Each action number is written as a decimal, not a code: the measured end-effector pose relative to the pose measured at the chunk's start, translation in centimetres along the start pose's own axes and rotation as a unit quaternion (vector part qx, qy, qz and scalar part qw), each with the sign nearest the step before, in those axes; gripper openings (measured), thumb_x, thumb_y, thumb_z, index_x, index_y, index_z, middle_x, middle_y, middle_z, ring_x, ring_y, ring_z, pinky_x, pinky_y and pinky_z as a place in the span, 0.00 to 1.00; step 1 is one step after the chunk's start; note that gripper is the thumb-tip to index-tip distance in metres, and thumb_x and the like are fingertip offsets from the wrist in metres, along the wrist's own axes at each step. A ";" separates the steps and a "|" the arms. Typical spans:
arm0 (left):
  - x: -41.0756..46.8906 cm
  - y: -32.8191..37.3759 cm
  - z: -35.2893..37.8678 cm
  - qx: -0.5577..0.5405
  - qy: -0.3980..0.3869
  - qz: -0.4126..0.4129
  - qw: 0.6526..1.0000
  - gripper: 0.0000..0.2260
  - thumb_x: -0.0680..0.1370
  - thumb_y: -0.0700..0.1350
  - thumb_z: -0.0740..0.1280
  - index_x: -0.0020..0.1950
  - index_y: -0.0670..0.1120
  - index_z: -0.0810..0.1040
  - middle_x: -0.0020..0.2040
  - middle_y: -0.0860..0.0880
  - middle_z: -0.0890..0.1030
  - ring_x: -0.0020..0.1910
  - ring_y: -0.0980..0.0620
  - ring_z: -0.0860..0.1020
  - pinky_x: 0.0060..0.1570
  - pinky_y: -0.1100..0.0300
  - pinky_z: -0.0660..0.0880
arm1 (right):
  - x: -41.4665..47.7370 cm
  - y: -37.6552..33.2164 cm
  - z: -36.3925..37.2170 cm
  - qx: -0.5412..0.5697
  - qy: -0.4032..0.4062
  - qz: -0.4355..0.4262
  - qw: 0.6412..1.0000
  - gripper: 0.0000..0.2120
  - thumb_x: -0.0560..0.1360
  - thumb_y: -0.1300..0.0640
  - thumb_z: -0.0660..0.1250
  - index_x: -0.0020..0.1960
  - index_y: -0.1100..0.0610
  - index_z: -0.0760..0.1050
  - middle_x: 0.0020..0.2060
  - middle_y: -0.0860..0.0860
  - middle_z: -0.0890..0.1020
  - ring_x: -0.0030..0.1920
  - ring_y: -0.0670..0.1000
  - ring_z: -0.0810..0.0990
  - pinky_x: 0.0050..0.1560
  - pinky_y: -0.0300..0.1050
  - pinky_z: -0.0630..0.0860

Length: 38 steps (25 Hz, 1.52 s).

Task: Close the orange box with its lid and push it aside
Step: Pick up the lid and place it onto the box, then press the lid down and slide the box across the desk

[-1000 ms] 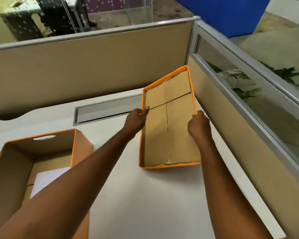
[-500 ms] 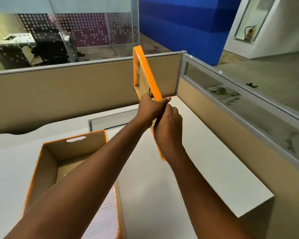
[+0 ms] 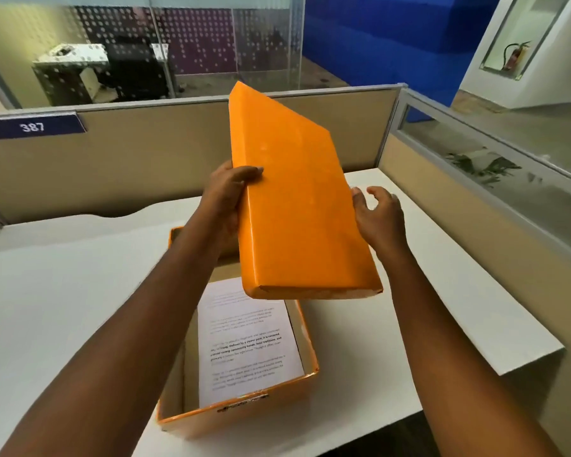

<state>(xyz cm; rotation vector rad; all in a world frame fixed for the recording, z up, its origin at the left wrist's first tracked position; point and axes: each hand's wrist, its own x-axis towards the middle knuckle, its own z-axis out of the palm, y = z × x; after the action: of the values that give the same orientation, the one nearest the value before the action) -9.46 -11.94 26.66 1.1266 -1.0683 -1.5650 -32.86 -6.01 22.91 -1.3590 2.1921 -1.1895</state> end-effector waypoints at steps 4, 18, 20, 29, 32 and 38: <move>-1.0 -1.6 -3.9 -0.089 0.038 -0.039 0.995 0.21 0.74 0.45 0.67 0.67 0.47 0.71 0.56 0.41 0.81 0.49 0.39 0.82 0.42 0.45 0.80 | 1.1 1.4 1.3 0.072 -0.241 0.124 0.960 0.35 0.74 0.32 0.52 0.75 0.49 0.54 0.72 0.56 0.66 0.67 0.63 0.70 0.65 0.65 0.67; -5.9 -10.8 -11.5 0.281 0.237 -0.111 0.923 0.32 0.75 0.67 0.57 0.73 0.48 0.66 0.68 0.41 0.74 0.61 0.39 0.76 0.55 0.45 0.72 | -5.4 2.8 8.9 0.029 -0.307 0.080 0.948 0.25 0.77 0.43 0.59 0.69 0.56 0.64 0.66 0.56 0.73 0.61 0.61 0.75 0.57 0.55 0.72; -6.4 -11.5 -12.4 0.278 0.233 -0.119 0.924 0.33 0.76 0.68 0.54 0.74 0.49 0.64 0.71 0.41 0.72 0.64 0.38 0.74 0.59 0.44 0.70 | -6.7 3.0 9.6 0.026 -0.296 0.075 0.952 0.24 0.77 0.43 0.59 0.68 0.56 0.65 0.65 0.56 0.74 0.61 0.60 0.75 0.56 0.54 0.72; -7.4 -14.0 -15.7 0.207 0.155 -0.116 0.959 0.32 0.77 0.67 0.52 0.77 0.52 0.57 0.74 0.45 0.68 0.68 0.41 0.71 0.67 0.39 0.68 | -10.6 2.1 10.8 -0.012 -0.212 0.072 0.975 0.24 0.77 0.46 0.62 0.67 0.59 0.67 0.65 0.57 0.75 0.62 0.61 0.75 0.59 0.54 0.72; -7.3 -14.7 -16.0 0.187 0.117 -0.103 0.970 0.30 0.78 0.65 0.52 0.76 0.52 0.58 0.73 0.45 0.69 0.67 0.41 0.73 0.66 0.37 0.68 | -11.3 2.5 10.5 -0.021 -0.186 0.080 0.979 0.23 0.77 0.46 0.62 0.66 0.59 0.69 0.63 0.57 0.76 0.60 0.60 0.76 0.58 0.53 0.72; -6.7 -15.5 -16.1 0.190 0.113 -0.057 0.974 0.26 0.81 0.60 0.52 0.75 0.50 0.61 0.72 0.44 0.71 0.66 0.40 0.73 0.66 0.39 0.69 | -13.1 3.2 11.0 -0.009 -0.152 0.080 0.985 0.19 0.78 0.47 0.61 0.61 0.60 0.73 0.58 0.57 0.79 0.55 0.59 0.78 0.49 0.45 0.69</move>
<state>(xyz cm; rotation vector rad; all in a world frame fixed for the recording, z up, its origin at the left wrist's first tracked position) 4.50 -4.29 9.66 1.6080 -1.1930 -1.3076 -21.30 0.33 11.52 -1.2492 2.0529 -0.8452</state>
